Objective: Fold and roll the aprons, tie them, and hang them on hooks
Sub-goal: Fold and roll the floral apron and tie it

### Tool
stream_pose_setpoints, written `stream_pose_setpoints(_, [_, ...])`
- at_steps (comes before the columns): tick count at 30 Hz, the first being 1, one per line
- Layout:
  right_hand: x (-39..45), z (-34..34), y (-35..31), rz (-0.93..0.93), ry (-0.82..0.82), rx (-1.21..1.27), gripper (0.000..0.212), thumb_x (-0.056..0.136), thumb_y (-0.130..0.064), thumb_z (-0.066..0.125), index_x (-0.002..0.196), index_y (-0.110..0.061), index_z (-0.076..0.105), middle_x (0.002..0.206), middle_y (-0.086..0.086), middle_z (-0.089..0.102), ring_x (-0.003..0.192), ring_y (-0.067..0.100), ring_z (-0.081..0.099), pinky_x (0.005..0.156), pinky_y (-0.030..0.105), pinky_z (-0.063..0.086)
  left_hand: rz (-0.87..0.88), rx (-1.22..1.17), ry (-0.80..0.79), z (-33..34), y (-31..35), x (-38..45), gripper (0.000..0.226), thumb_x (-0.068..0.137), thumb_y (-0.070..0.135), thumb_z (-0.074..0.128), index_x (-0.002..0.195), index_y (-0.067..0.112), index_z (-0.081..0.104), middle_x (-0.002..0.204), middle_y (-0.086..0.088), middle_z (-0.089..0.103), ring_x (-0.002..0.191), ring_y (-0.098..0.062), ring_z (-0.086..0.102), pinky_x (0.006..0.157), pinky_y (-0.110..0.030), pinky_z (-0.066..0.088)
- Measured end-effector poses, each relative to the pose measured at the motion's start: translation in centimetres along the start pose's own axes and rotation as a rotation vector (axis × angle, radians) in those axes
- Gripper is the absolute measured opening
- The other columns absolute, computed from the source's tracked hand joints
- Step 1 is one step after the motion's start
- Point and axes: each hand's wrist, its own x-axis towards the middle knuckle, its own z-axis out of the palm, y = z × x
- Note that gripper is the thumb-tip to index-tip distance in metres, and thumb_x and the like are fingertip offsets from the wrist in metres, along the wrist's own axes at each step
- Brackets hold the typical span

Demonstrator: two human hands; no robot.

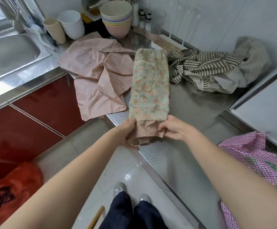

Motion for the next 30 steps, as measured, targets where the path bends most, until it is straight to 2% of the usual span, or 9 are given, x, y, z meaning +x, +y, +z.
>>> stream_pose_setpoints(4, [-0.6,-1.1,2.3,0.108,0.121,-0.181,0.036,0.082,0.025,0.034,0.09,-0.006,0.05,0.079,0.011,0.054,0.066,0.021,0.053,0.053,0.033,0.052,0.015,-0.262,-0.067,0.2,-0.7,-0.1,0.026,0.098,0.031,0.044,0.113,0.01,0.047,0.095,-0.009,0.056,0.075,-0.022,0.057,0.061,-0.038,0.055])
stream_pose_setpoints(6, [-0.9,-0.9,2.7,0.144,0.151,-0.168,0.036,0.084,0.026,0.032,0.086,-0.006,0.048,0.082,0.013,0.052,0.067,0.024,0.055,0.046,0.032,0.053,0.074,-0.364,-0.046,0.6,-1.0,0.1,0.038,0.094,0.016,0.053,0.128,0.006,0.042,0.112,-0.012,0.055,0.075,-0.019,0.056,0.047,-0.031,0.055])
stream_pose_setpoints(9, [-0.6,-0.5,2.3,0.133,0.22,-0.229,0.033,0.084,0.026,0.032,0.092,-0.003,0.046,0.082,0.014,0.048,0.062,0.024,0.052,0.037,0.027,0.049,0.175,-0.505,0.012,0.9,-1.7,0.4,0.056,0.09,-0.003,0.054,0.139,0.008,0.03,0.129,-0.011,0.049,0.076,-0.017,0.055,0.055,-0.034,0.054])
stream_pose_setpoints(11, [-0.1,-0.5,2.1,0.087,0.31,-0.421,0.034,0.084,0.019,0.041,0.11,-0.003,0.042,0.093,0.016,0.05,0.067,0.024,0.053,0.044,0.028,0.049,0.23,-0.49,-0.001,0.6,-2.4,0.3,0.063,0.088,-0.008,0.054,0.142,0.012,0.028,0.131,-0.01,0.05,0.077,-0.016,0.056,0.059,-0.03,0.05])
stream_pose_setpoints(14, [-0.3,-0.1,2.2,-0.024,0.486,-0.986,0.051,0.086,0.006,0.052,0.13,-0.004,0.031,0.127,0.019,0.045,0.108,0.035,0.053,0.084,0.039,0.047,0.259,0.155,0.102,0.2,-2.6,-0.2,0.055,0.087,0.0,0.058,0.136,0.011,0.037,0.119,-0.01,0.053,0.087,-0.022,0.059,0.065,-0.025,0.052])
stream_pose_setpoints(17, [-1.3,1.1,2.3,-0.404,0.6,-1.439,0.074,0.083,0.007,0.053,0.143,-0.011,0.014,0.139,0.018,0.024,0.118,0.036,0.04,0.092,0.04,0.04,0.277,1.004,0.387,-0.2,-2.0,-0.3,0.052,0.086,0.025,0.06,0.13,0.011,0.035,0.131,-0.016,0.034,0.115,-0.037,0.045,0.092,-0.038,0.042])
stream_pose_setpoints(20, [-1.6,1.9,2.9,-0.659,0.482,-1.816,0.086,0.08,0.007,0.055,0.148,-0.017,0.008,0.15,0.014,0.013,0.134,0.034,0.023,0.102,0.04,0.031,0.435,1.05,0.423,-0.4,-1.4,-0.2,0.06,0.085,0.029,0.06,0.135,0.014,0.029,0.129,-0.015,0.031,0.116,-0.041,0.043,0.091,-0.043,0.041])
stream_pose_setpoints(26, [-0.4,0.4,4.0,-0.51,0.115,-1.849,0.081,0.084,0.006,0.05,0.149,-0.017,0.006,0.148,0.011,0.02,0.135,0.03,0.022,0.109,0.04,0.028,0.39,0.814,0.365,-0.4,-1.3,0.8,0.067,0.085,0.025,0.065,0.137,0.006,0.028,0.13,-0.014,0.052,0.117,-0.031,0.051,0.092,-0.036,0.043])
stream_pose_setpoints(30, [0.2,-0.9,3.4,-0.476,0.039,-1.918,0.097,0.079,0.003,0.057,0.15,-0.02,-0.005,0.151,0.009,0.014,0.14,0.028,0.015,0.116,0.04,0.015,0.454,0.598,0.225,-0.5,-0.9,0.9,0.096,0.082,0.016,0.07,0.15,0.021,0.002,0.132,-0.011,0.05,0.113,-0.03,0.054,0.095,-0.036,0.046])
